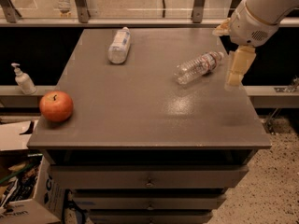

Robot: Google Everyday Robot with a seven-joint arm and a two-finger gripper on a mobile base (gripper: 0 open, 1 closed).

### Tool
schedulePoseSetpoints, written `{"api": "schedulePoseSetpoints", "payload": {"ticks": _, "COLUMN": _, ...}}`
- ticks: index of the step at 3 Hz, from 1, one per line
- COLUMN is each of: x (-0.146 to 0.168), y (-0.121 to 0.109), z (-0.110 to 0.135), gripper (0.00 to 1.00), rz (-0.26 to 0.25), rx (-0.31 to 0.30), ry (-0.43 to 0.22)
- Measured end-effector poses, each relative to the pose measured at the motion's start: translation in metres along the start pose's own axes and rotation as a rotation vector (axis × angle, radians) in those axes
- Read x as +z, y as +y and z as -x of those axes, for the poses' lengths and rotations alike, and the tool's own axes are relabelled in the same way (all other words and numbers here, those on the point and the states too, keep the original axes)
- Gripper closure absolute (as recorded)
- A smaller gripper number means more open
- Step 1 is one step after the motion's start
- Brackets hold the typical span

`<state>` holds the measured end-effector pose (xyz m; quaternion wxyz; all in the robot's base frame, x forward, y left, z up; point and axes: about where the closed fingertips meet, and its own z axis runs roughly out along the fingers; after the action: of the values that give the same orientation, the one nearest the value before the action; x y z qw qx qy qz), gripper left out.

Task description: Move water bottle near apple

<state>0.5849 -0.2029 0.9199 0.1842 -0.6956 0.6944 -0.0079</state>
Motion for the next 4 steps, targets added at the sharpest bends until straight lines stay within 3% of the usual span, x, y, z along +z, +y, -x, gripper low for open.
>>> {"api": "schedulePoseSetpoints", "payload": {"ticks": 2, "x": 0.061, "y": -0.054, "z": -0.005, "gripper": 0.00, "rz": 0.059, "rx": -0.145, "ry": -0.037}}
{"api": "schedulePoseSetpoints", "payload": {"ticks": 4, "x": 0.108, "y": -0.077, "z": -0.003, "gripper": 0.00, "rz": 0.082, "rx": -0.227, "ry": -0.026}}
